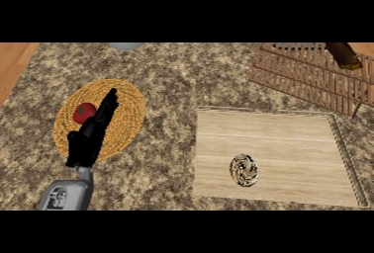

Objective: Pick the sweet potato from the tray and place it in the tiered shelf

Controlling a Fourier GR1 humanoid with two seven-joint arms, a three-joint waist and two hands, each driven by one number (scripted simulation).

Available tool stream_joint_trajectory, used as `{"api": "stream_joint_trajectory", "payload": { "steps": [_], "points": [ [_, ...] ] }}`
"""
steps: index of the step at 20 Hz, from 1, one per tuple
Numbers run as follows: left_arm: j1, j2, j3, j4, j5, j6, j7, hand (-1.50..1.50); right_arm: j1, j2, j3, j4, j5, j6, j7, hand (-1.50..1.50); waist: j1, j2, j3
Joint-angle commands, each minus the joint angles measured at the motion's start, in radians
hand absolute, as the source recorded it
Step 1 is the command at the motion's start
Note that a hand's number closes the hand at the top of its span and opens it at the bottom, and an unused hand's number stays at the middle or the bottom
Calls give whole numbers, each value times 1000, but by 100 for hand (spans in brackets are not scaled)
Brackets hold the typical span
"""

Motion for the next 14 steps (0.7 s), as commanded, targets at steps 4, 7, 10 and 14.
{"api": "stream_joint_trajectory", "payload": {
  "steps": [4, 7, 10, 14],
  "points": [
    [53, 12, -8, -46, -13, 1, 14, 0, 159, -28, -109, -326, -68, 330, 203, -150, -20, -9, 1],
    [27, 5, 28, -23, 14, 13, 8, 0, 250, -55, -182, -466, -174, 472, 202, -150, -51, -14, 1],
    [34, -2, 18, 24, 0, 15, -24, 0, 383, -57, -255, -609, -242, 583, 193, -150, -55, -8, 0],
    [62, 18, 32, -12, 19, -4, -33, 0, 493, -32, -386, -807, -409, 731, 209, -150, -50, -11, 1]
  ]
}}
